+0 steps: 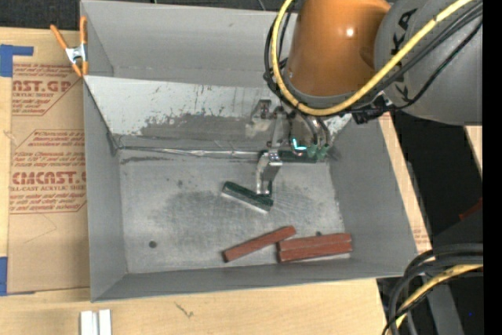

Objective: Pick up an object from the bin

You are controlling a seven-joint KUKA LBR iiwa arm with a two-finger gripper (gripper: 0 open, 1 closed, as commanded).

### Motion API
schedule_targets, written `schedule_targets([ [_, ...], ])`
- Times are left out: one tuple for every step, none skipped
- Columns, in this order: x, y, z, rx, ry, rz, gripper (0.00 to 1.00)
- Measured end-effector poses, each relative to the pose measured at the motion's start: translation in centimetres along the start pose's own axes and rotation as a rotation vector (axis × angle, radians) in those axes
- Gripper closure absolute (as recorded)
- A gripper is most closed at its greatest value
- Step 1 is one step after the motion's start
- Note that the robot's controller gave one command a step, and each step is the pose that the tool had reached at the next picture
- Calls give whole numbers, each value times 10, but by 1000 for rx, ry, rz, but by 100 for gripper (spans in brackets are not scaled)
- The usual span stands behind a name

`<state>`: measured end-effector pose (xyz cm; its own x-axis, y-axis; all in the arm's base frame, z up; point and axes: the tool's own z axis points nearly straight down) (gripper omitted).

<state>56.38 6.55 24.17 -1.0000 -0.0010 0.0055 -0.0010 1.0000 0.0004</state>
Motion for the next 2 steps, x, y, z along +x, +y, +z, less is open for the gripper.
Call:
schedule_targets([
  [-1, 0, -4, -1, -8, 1, 0],
  [-9, -1, 36, -1, -17, -17, 0],
])
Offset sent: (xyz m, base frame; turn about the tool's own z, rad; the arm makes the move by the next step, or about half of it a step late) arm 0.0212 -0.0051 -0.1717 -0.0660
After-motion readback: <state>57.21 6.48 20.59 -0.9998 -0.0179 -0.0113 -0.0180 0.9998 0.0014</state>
